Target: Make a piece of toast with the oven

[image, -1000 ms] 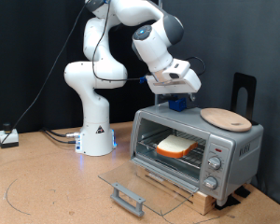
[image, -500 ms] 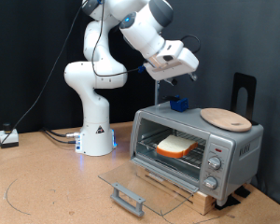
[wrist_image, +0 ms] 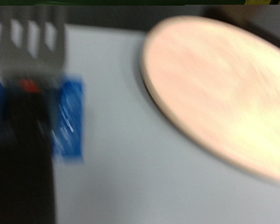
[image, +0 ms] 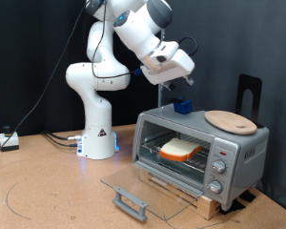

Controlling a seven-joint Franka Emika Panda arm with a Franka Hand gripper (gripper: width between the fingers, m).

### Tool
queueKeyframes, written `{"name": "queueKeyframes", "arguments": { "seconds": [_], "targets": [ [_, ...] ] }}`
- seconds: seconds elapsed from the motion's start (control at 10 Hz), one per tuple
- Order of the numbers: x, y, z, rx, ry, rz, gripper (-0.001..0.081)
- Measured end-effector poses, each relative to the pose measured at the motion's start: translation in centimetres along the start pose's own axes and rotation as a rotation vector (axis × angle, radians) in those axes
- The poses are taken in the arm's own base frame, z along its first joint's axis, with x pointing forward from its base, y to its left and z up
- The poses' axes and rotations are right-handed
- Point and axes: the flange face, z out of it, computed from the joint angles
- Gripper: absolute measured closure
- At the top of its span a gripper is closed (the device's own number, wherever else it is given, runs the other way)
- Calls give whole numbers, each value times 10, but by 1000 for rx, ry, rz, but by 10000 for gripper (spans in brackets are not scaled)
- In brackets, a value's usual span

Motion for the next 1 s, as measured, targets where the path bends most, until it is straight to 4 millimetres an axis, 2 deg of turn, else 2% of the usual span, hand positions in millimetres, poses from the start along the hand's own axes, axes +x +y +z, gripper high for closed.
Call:
{"name": "queueKeyframes", "arguments": {
  "seconds": [0.3, 0.9, 1.0],
  "targets": [
    [-21, 25, -21, -37, 21, 55, -1],
    [-80, 71, -71, -12, 45, 175, -1],
    [-84, 80, -75, 0, 60, 191, -1]
  ]
}}
